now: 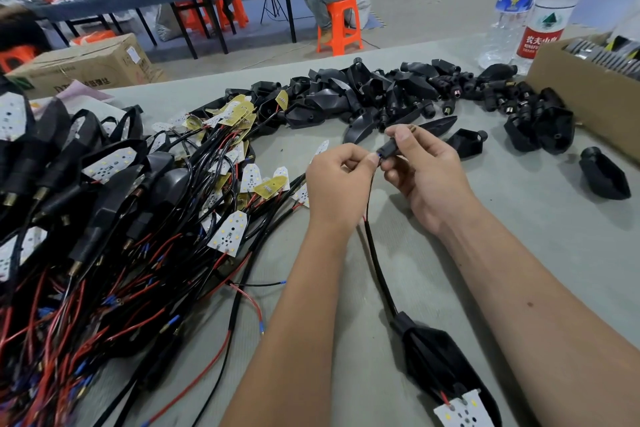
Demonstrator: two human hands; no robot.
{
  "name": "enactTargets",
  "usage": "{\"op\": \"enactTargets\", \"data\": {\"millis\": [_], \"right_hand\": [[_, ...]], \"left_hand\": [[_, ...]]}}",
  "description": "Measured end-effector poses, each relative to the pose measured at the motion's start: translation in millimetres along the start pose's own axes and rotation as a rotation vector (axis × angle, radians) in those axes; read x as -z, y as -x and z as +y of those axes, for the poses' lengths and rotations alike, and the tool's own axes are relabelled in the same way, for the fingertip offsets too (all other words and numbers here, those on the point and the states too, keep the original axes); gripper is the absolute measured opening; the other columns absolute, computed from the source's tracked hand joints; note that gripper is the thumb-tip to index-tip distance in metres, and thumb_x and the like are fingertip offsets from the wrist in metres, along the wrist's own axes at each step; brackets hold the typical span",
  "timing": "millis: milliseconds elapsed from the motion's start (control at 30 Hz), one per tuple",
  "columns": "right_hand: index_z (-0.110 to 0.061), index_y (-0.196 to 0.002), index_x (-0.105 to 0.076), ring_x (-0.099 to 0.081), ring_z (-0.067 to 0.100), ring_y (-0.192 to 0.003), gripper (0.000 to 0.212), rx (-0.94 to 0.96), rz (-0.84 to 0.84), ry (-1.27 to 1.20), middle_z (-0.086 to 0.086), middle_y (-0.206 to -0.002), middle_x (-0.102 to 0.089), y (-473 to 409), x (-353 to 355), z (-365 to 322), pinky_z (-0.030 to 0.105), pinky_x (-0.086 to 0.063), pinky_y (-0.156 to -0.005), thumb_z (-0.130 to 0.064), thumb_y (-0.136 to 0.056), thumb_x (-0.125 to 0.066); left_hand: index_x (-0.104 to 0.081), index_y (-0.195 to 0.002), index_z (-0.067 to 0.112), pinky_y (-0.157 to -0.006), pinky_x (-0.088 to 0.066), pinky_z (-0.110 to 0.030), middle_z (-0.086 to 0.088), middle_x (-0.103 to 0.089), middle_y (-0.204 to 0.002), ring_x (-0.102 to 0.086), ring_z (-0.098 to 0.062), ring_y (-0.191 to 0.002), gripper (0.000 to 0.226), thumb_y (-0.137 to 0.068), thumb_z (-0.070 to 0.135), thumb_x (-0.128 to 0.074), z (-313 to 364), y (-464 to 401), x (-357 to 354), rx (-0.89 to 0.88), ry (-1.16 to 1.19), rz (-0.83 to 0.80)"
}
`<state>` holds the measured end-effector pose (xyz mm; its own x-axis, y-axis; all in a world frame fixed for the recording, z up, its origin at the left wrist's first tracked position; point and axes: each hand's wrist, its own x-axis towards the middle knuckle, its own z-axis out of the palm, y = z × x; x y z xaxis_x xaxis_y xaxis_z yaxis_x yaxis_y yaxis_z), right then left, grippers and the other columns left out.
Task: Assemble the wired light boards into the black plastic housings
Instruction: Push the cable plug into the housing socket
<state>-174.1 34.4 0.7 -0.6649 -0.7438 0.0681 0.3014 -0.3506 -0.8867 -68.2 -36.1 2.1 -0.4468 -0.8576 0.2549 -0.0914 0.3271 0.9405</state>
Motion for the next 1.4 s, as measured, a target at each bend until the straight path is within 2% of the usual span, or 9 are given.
{"op": "enactTargets", "data": {"millis": [100, 167, 300, 600, 800, 967, 1067, 1233, 1400], "right_hand": [[-0.008, -0.098, -0.069, -0.058, 0.013, -0.06, 0.011, 0.018, 0.059, 0.017, 0.003, -0.072, -0.063, -1.4, 0.6, 1.2, 0.02, -0.049, -0.053, -0.017, -0.102, -0.063], [-0.008, -0.097, -0.067, -0.058, 0.013, -0.059, 0.011, 0.034, 0.127, -0.011, 0.002, -0.071, -0.063, -3.0, 1.8, 3.5, 0.021, -0.051, -0.054, -0.017, -0.102, -0.063], [-0.01, -0.091, -0.065, -0.06, 0.013, -0.059, 0.013, 0.043, 0.186, -0.07, 0.003, -0.074, -0.062, -7.0, 4.5, 4.2, 0.02, -0.052, -0.055, -0.017, -0.102, -0.064], [-0.01, -0.09, -0.065, -0.058, 0.011, -0.057, 0.017, 0.026, 0.154, -0.071, 0.001, -0.067, -0.064, -5.9, 5.0, 4.3, 0.019, -0.049, -0.053, -0.022, -0.101, -0.066], [-0.008, -0.093, -0.064, -0.055, 0.013, -0.056, 0.019, 0.021, 0.107, 0.002, 0.001, -0.068, -0.061, -5.1, 4.2, 3.9, 0.021, -0.043, -0.049, -0.024, -0.1, -0.068], [-0.011, -0.092, -0.063, -0.056, 0.013, -0.057, 0.015, 0.026, 0.116, -0.015, 0.001, -0.067, -0.062, -3.9, 2.3, 3.6, 0.021, -0.044, -0.05, -0.023, -0.1, -0.067], [-0.011, -0.091, -0.064, -0.056, 0.013, -0.057, 0.016, 0.018, 0.111, -0.019, 0.0, -0.065, -0.064, -2.7, 2.7, 4.2, 0.021, -0.046, -0.052, -0.023, -0.101, -0.066], [-0.008, -0.095, -0.064, -0.057, 0.012, -0.057, 0.015, 0.027, 0.111, -0.009, 0.001, -0.066, -0.064, -2.8, 1.4, 4.9, 0.021, -0.048, -0.053, -0.021, -0.102, -0.065], [-0.01, -0.092, -0.061, -0.058, 0.012, -0.06, 0.016, 0.007, 0.258, -0.112, 0.003, -0.074, -0.064, -4.4, -0.3, 2.7, 0.02, -0.05, -0.054, -0.02, -0.104, -0.06]], "left_hand": [[-0.073, -0.073, 0.022, -0.058, -0.046, -0.028, 0.01, -0.061, -0.057, -0.051, -0.004, -0.054, 0.022, -0.093, 0.015, -0.07, 2.7, 2.4, 1.5, -0.017, -0.053, -0.054], [-0.077, -0.084, 0.013, -0.065, -0.052, -0.034, 0.0, -0.065, -0.065, -0.057, -0.013, -0.06, 0.013, -0.095, 0.013, -0.069, 0.7, 2.4, 4.3, 0.043, -0.009, -0.111], [-0.072, -0.089, -0.006, -0.057, -0.054, -0.027, -0.019, -0.069, -0.076, -0.059, -0.025, -0.06, 0.007, -0.093, -0.002, -0.068, -2.3, 4.0, 10.4, 0.2, 0.215, -0.141], [-0.074, -0.092, -0.002, -0.053, -0.046, -0.017, -0.004, -0.069, -0.066, -0.057, -0.01, -0.051, 0.004, -0.088, -0.002, -0.074, -3.8, 1.7, 12.8, 0.196, 0.266, -0.171], [-0.077, -0.088, 0.008, -0.065, -0.05, -0.023, -0.003, -0.066, -0.07, -0.056, -0.008, -0.06, 0.012, -0.088, -0.002, -0.072, -6.1, -0.9, 12.0, 0.081, 0.105, -0.159], [-0.075, -0.089, 0.01, -0.057, -0.037, -0.016, 0.016, -0.055, -0.054, -0.045, -0.001, -0.052, 0.012, -0.095, 0.003, -0.066, -4.9, -2.2, 9.6, 0.082, 0.135, -0.122], [-0.073, -0.09, 0.003, -0.059, -0.042, -0.024, 0.008, -0.056, -0.055, -0.049, -0.006, -0.051, 0.012, -0.097, 0.013, -0.068, -5.0, 0.2, 7.3, 0.129, 0.143, -0.108], [-0.075, -0.087, 0.007, -0.066, -0.055, -0.032, -0.003, -0.068, -0.071, -0.064, -0.011, -0.058, 0.017, -0.098, 0.017, -0.066, -4.1, 0.4, 6.2, 0.116, 0.107, -0.034], [-0.061, -0.087, 0.01, -0.054, -0.054, -0.028, -0.002, -0.06, -0.077, -0.069, -0.018, -0.055, 0.022, -0.106, 0.014, -0.05, -0.5, 4.2, -2.4, 0.223, 0.281, 0.128]]}}
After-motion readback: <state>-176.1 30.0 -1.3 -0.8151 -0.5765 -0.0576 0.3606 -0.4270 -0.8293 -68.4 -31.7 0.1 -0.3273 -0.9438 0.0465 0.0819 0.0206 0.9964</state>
